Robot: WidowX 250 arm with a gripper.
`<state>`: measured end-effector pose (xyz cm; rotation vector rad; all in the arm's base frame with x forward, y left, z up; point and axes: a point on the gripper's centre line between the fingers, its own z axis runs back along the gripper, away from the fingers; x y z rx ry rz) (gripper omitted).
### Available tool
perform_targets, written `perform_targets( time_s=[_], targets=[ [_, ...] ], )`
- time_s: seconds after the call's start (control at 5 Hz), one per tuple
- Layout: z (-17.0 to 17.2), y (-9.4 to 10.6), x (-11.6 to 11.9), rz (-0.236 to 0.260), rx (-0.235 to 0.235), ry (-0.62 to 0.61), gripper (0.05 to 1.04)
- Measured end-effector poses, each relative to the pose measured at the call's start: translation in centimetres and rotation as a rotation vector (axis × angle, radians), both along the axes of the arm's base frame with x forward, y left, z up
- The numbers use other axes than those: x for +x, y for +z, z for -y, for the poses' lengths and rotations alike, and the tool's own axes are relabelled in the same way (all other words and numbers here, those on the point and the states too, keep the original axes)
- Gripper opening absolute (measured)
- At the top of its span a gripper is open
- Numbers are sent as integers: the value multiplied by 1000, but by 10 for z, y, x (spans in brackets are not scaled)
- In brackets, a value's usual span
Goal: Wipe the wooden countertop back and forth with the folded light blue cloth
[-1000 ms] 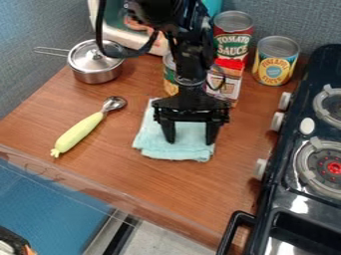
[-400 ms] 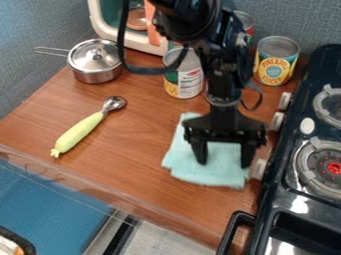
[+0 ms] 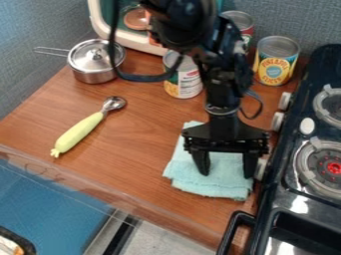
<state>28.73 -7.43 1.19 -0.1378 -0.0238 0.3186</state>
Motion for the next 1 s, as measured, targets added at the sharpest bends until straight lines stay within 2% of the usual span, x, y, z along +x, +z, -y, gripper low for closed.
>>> perform_targets(
  time_s=[0.6,1.0],
  targets=[
    [-74,1,17,-7,35,191,1000],
    [-105,7,25,9,41,286,1000]
  ],
)
